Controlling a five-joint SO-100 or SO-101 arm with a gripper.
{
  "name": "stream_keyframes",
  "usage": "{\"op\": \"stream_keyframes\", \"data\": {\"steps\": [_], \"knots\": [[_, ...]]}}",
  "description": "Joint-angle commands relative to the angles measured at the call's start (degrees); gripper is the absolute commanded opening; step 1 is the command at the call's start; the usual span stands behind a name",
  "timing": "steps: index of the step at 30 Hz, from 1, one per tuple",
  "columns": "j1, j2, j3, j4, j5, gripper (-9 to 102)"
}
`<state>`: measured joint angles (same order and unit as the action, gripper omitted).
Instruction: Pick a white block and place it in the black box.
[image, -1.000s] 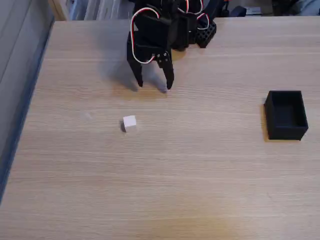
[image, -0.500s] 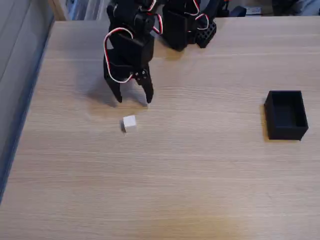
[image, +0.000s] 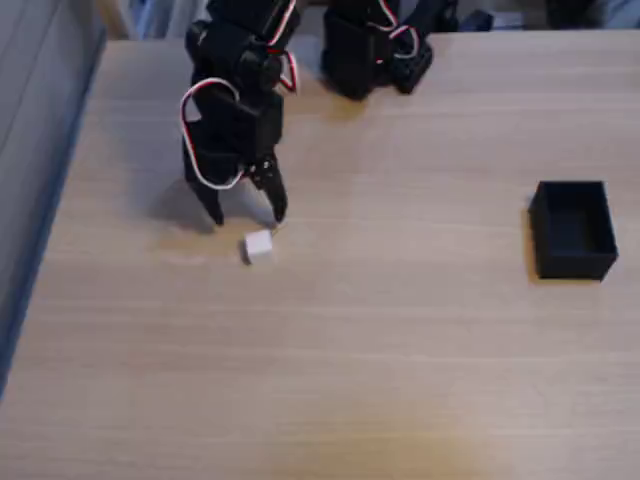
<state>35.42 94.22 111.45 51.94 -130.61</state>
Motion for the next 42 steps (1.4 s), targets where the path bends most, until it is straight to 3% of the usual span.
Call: {"op": "stream_keyframes", "data": {"steps": [1,29,42], "knots": [[-1.58,-0.53,-3.08,0.35,0.44,33],[-4.83,-12.66,-14.33,1.93,4.57,33],[-4.22,-13.18,-16.35,9.58,6.33,25]]}}
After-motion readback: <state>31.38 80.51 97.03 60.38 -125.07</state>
